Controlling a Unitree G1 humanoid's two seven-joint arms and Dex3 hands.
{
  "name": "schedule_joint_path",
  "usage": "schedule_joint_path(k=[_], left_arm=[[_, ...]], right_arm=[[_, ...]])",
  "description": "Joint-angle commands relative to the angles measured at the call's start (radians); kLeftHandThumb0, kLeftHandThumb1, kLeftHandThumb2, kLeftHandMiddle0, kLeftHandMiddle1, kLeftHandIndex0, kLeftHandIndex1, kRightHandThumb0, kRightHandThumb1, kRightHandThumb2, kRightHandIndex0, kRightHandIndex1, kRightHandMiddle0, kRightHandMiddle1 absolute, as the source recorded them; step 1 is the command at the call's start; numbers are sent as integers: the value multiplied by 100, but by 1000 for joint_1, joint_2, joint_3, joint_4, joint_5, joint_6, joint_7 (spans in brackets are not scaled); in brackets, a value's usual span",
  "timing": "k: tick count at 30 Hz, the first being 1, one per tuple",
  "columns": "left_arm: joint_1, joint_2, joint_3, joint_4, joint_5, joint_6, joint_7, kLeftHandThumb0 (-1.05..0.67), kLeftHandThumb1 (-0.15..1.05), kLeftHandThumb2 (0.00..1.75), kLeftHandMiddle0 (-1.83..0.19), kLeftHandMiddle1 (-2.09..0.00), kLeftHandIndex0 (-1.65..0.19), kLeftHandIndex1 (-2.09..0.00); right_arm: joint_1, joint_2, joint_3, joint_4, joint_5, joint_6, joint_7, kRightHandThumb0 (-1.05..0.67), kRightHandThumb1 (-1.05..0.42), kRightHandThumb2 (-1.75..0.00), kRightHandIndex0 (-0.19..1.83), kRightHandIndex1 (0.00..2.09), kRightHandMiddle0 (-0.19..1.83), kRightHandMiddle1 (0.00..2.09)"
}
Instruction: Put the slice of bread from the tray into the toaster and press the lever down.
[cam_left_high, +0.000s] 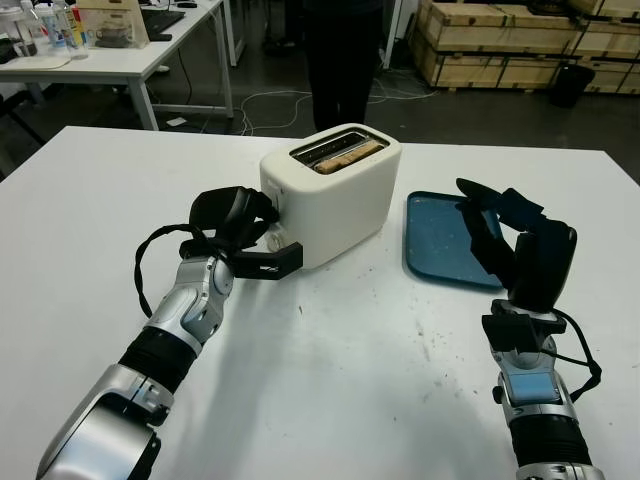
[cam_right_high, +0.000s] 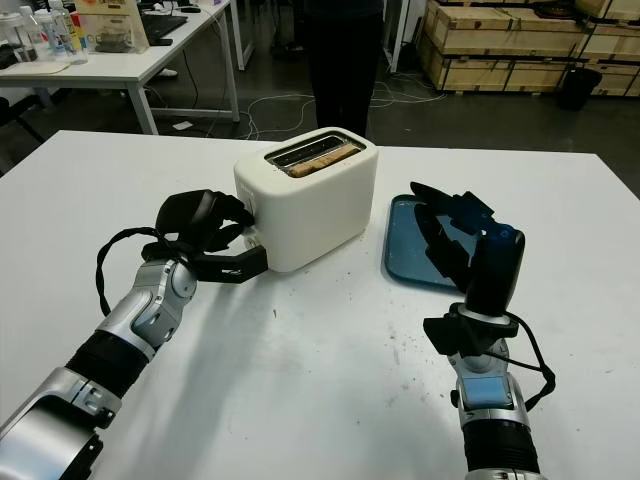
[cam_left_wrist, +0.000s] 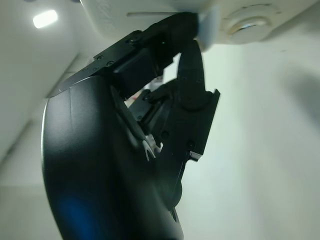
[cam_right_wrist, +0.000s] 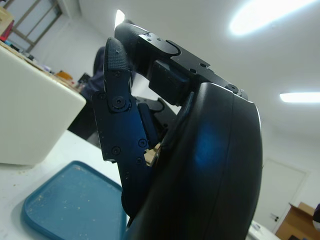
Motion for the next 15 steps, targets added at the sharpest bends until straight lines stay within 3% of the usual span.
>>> schedule_joint_path(k=[1,3,5,6,8,12,15], left_arm=[[165,-55,-88,-56,-59,-64,-113,-25,84,61,-90,-38,-87,0],[204,-31,-55,-161,-65,-88,-53,-25,75,78,-101,-61,-86,-1],[239,-18,-19,-248,-63,-136,22,-22,70,87,-87,-134,-88,-1],[253,-17,-2,-279,-60,-160,61,-20,68,91,-83,-158,-87,-1],[276,-19,30,-334,-60,-195,123,-20,67,92,-80,-170,-87,-1],[288,-19,71,-394,-48,-239,200,-24,87,50,-86,-151,-87,-1],[274,-13,94,-409,-17,-264,246,-24,91,42,-88,-155,-88,-1]], right_arm=[[-12,-4,-5,-10,15,11,2,-46,-92,-23,89,98,115,0],[-13,-3,-3,-9,11,10,1,-46,-92,-23,88,98,115,0],[-16,-2,0,-2,13,-1,1,-46,-92,-23,88,98,115,0],[-18,-3,3,1,13,-6,2,-46,-92,-23,88,97,115,0],[-19,-1,7,0,10,-6,2,-46,-92,-23,88,96,114,0],[-17,1,10,-4,-10,-2,-8,-48,-92,-25,89,93,114,0],[-19,0,11,2,-19,-8,-13,-48,-92,-25,90,92,114,0]])
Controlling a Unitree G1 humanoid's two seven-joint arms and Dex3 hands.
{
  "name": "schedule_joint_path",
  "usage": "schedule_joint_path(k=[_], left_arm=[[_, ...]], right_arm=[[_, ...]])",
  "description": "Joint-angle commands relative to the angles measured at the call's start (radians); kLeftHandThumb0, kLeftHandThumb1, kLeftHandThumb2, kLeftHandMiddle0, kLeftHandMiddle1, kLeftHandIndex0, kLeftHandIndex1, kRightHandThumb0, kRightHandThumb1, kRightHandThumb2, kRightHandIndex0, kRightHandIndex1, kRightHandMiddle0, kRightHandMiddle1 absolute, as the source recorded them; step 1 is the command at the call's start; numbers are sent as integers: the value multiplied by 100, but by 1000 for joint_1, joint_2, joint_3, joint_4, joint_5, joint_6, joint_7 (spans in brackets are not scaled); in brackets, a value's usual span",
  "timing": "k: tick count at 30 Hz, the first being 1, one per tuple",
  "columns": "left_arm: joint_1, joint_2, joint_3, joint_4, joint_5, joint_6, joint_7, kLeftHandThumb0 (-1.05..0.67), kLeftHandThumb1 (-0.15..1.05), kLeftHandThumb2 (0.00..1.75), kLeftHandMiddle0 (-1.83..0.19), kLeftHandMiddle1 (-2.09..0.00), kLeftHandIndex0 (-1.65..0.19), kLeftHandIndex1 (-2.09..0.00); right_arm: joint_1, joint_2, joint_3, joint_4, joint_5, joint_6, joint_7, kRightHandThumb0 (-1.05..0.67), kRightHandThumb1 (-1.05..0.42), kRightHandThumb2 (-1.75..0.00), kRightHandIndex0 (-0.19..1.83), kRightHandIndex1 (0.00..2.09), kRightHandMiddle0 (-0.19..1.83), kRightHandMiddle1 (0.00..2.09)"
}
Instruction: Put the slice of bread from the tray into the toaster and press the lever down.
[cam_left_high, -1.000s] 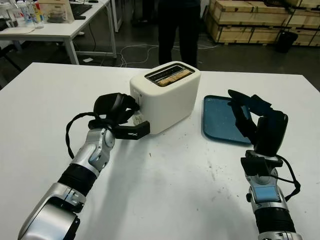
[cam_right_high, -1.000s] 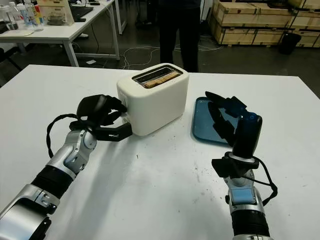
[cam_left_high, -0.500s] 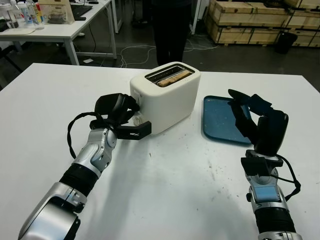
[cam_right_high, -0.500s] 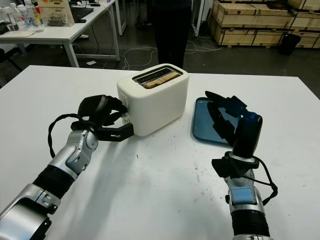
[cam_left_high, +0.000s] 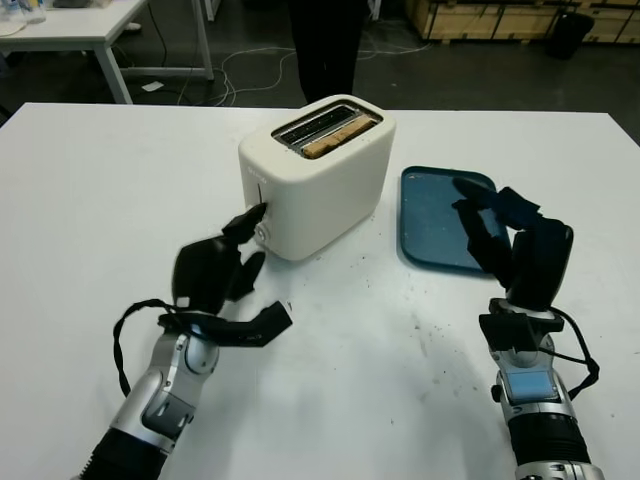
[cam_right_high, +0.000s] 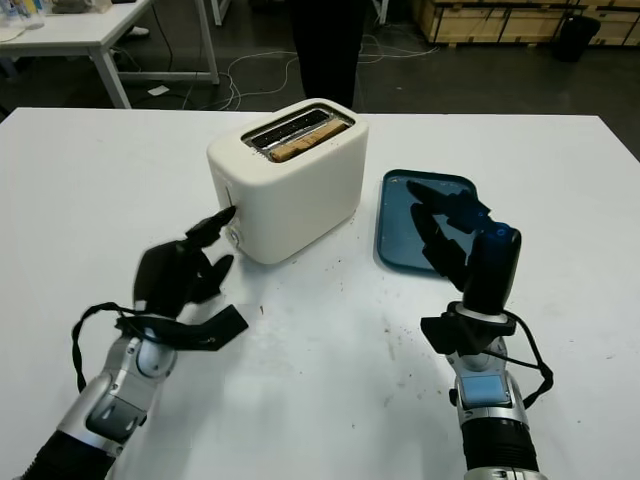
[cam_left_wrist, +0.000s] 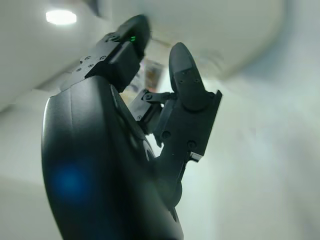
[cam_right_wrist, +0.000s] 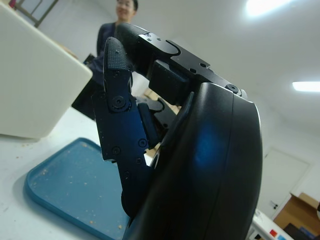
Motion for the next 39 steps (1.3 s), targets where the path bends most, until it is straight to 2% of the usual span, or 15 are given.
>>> schedule_joint_path(k=[1,10,14,17,18,21,24,27,29,31,34,36,37,38,39], left_arm=[[-37,-4,10,-22,26,-36,24,-22,91,40,-89,-159,-88,-1],[-40,-10,85,-89,57,-73,39,-21,87,51,-90,-174,-90,-2],[-36,-15,115,-124,86,-107,104,-25,75,71,-95,-175,-101,-7],[-33,-5,141,-160,108,-110,110,-28,74,75,-95,-175,-109,-11],[-34,7,157,-178,109,-106,93,-29,76,74,-95,-175,-110,-12],[-49,38,216,-234,86,-83,23,-29,85,50,-95,-171,-117,-13],[-66,24,273,-269,-5,-82,-27,-27,88,43,-95,-174,-120,-12],[-72,-32,302,-247,-188,-136,-58,-29,91,45,-95,-174,-120,-12],[-55,-74,298,-221,-278,-176,-72,-28,92,49,-85,-169,-118,-12],[-28,-136,288,-196,-367,-199,-88,-28,91,50,-67,-151,-111,-10],[10,-208,272,-145,-419,-212,-93,-28,89,50,-57,-142,-104,-9],[40,-250,253,-96,-429,-218,-93,-28,91,47,-53,-148,-100,-12],[51,-267,245,-66,-420,-225,-83,-29,91,44,-50,-158,-91,-31],[57,-278,240,-39,-407,-235,-73,-29,92,43,-50,-165,-76,-64],[62,-289,236,-9,-394,-244,-62,-30,92,42,-52,-171,-57,-108]], right_arm=[[-12,-3,1,4,-5,-11,-13,-48,-92,-25,90,92,114,0],[-7,-2,6,-7,4,2,-4,-49,-92,-26,89,92,113,0],[-12,-2,8,6,-3,-9,-10,-48,-92,-26,89,92,113,0],[-11,-2,11,5,-1,-9,-6,-48,-92,-27,88,91,113,0],[-11,-2,11,6,-1,-11,-7,-48,-92,-27,88,91,113,0],[-10,-3,11,4,-9,-10,-13,-48,-92,-27,88,92,113,0],[-9,0,12,6,-1,-9,-10,-47,-92,-27,88,92,113,0],[-3,12,24,6,47,-2,23,-47,-92,-27,88,92,113,0],[7,28,35,0,94,21,56,-46,-92,-26,87,98,114,0],[20,51,41,-16,147,65,89,-48,-92,-25,86,104,115,1],[29,80,42,-33,206,131,124,-45,-92,-24,84,105,116,1],[29,96,39,-36,261,175,160,-44,-92,-24,81,103,114,0],[27,102,36,-37,288,194,177,-43,-92,-24,80,103,113,0],[25,104,32,-37,305,207,188,-42,-92,-24,79,104,113,0],[20,106,25,-33,319,216,195,-43,-92,-24,79,104,112,0]])
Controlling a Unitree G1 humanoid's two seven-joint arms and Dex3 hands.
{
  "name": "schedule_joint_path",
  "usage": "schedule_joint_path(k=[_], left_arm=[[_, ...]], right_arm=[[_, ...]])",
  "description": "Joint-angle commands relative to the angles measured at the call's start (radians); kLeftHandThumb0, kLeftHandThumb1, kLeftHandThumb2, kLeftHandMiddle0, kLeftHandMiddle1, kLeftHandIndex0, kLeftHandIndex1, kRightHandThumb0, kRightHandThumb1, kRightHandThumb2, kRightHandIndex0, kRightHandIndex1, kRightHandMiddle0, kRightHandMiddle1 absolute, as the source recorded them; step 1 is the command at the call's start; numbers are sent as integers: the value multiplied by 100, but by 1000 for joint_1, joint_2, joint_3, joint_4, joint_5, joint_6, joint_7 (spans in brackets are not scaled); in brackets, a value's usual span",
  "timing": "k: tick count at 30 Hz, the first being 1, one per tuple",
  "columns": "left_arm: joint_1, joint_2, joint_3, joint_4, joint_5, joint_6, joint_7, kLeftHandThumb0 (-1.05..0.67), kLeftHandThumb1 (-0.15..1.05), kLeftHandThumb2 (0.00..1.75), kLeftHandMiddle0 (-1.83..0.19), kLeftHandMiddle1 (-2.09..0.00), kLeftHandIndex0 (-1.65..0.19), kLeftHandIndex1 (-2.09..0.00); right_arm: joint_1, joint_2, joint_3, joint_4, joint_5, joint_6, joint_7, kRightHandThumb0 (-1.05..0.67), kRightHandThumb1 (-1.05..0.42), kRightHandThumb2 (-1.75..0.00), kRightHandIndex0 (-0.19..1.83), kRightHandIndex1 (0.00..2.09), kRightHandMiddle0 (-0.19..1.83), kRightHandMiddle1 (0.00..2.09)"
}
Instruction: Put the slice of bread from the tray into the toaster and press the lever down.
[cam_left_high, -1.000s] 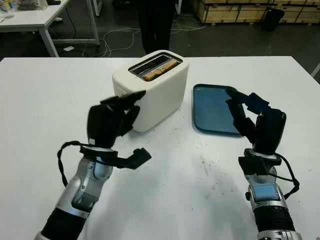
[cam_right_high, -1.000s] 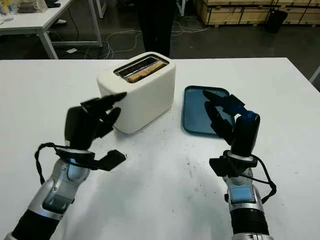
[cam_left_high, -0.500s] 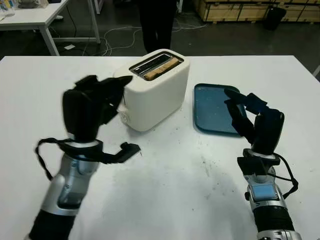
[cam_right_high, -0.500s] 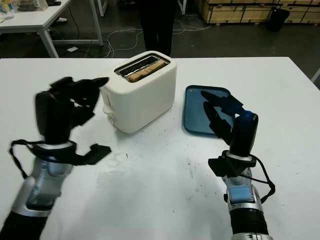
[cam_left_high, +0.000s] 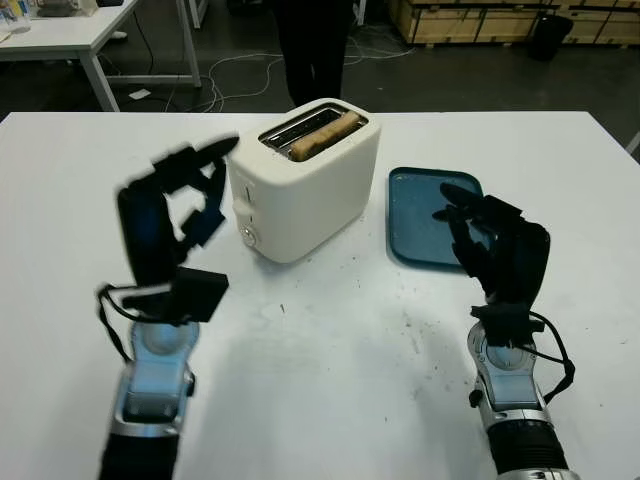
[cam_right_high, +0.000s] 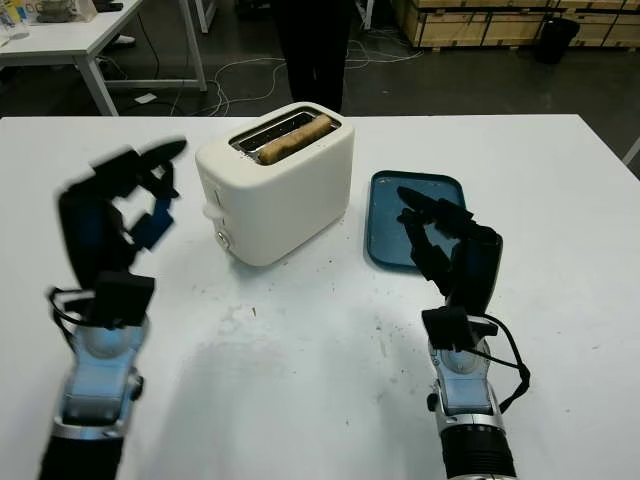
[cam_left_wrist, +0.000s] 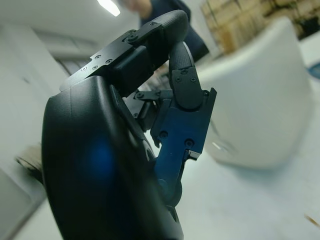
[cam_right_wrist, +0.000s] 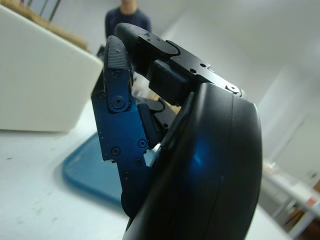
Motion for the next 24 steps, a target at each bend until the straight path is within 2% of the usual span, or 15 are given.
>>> schedule_joint_path(k=[1,4,8,19,21,22,24], left_arm=[[12,-19,-8,49,23,-32,23,-30,92,41,-55,-173,-49,-129],[18,-46,-16,100,28,-46,36,-35,92,41,-70,-174,-43,-163],[21,-62,-23,130,27,-63,35,-35,92,41,-77,-175,-43,-174],[7,-69,-26,130,44,-58,52,-38,92,42,-76,-175,-41,-175],[4,-38,-23,117,116,-61,84,-37,92,40,-77,-175,-42,-174],[2,-16,-16,100,153,-59,94,-37,92,38,-77,-175,-45,-169],[-2,31,6,55,204,-51,89,-33,92,34,-83,-175,-61,-140]], right_arm=[[-10,7,-17,-10,35,28,12,-43,-92,-24,79,104,112,0],[-22,7,-34,1,9,36,-16,-47,-92,-25,83,98,113,1],[-17,15,-39,-20,2,62,-27,-49,-92,-25,85,94,115,1],[-1,12,-42,-38,-38,46,-38,-51,-92,-26,85,92,115,1],[0,12,-41,-42,-56,49,-47,-52,-92,-26,85,91,115,1],[-1,12,-41,-39,-59,42,-48,-51,-92,-26,86,90,115,1],[-1,12,-41,-34,-63,35,-48,-51,-92,-26,86,89,115,0]])
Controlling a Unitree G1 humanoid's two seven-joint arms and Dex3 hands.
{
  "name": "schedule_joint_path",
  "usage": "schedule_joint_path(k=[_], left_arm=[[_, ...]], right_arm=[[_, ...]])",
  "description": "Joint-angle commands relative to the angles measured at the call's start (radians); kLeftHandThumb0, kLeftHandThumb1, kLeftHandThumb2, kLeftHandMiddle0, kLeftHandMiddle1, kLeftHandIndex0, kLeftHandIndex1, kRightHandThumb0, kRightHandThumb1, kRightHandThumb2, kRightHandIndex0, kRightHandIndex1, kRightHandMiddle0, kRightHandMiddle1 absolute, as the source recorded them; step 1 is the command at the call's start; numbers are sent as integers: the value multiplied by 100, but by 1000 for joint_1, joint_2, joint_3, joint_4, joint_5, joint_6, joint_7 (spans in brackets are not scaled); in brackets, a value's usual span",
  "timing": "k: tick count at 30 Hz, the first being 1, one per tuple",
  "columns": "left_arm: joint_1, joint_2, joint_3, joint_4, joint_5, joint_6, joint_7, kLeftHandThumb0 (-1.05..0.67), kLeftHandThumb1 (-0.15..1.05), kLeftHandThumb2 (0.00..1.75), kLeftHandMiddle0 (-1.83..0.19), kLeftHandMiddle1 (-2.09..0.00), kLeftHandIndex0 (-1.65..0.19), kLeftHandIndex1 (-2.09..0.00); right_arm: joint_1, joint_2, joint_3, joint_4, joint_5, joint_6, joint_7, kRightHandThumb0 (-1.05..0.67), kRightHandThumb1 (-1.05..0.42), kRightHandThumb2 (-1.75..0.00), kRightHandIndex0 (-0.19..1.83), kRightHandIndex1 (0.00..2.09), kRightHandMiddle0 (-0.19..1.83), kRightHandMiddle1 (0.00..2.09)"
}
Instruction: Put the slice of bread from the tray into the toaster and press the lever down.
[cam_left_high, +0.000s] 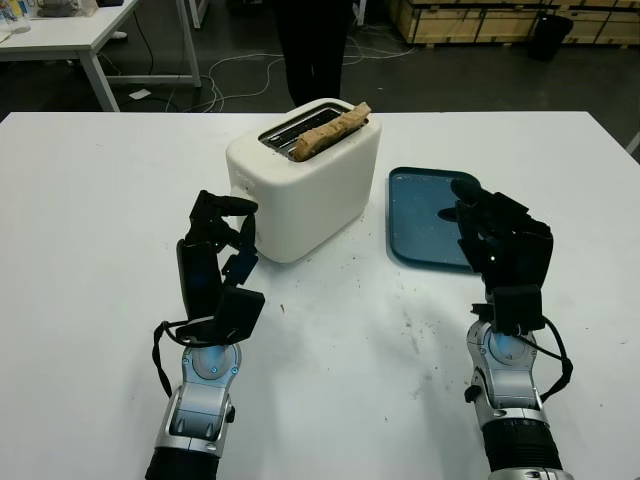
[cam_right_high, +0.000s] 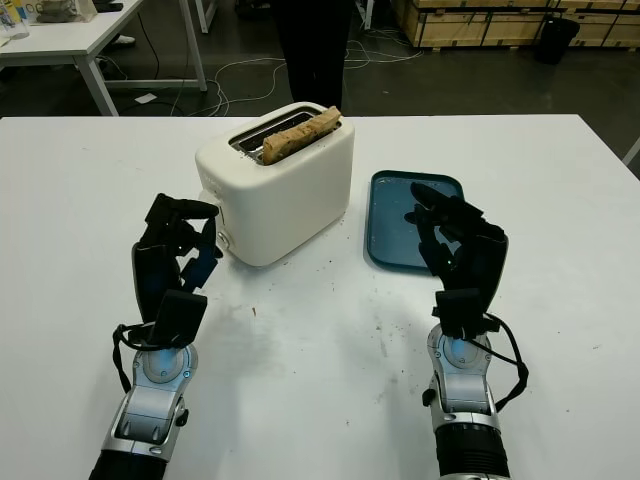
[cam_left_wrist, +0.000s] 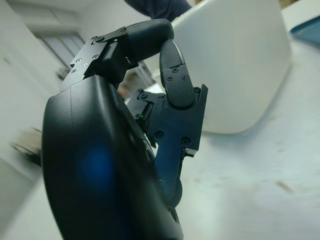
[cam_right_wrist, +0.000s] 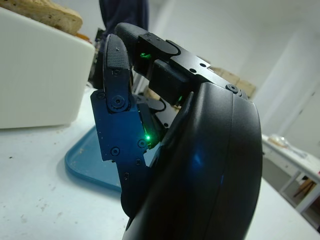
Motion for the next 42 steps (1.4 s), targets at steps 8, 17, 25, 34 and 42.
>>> schedule_joint_path(k=[8,17,25,34,42], left_arm=[[-94,264,105,-211,161,156,-182,-30,92,25,-87,-162,-100,-29],[-269,530,88,-182,185,307,-543,-26,92,8,-90,-144,-94,-7],[-375,620,-1,-104,179,292,-708,-24,92,8,-96,-55,-95,-2],[-390,626,-42,-94,183,289,-739,-27,90,18,-123,-72,-94,0],[-374,634,-43,-107,186,298,-750,-26,78,48,-95,-164,-93,0]], right_arm=[[12,7,1,-24,12,9,13,-49,-92,-25,88,90,116,1],[17,8,3,-26,3,-3,14,-49,-92,-24,86,92,115,0],[17,10,-1,-28,2,-3,7,-49,-92,-24,86,93,115,0],[14,11,-3,-33,-8,4,-6,-50,-92,-24,85,94,115,0],[11,6,-4,-27,-22,-5,-13,-51,-92,-25,85,94,115,0]])
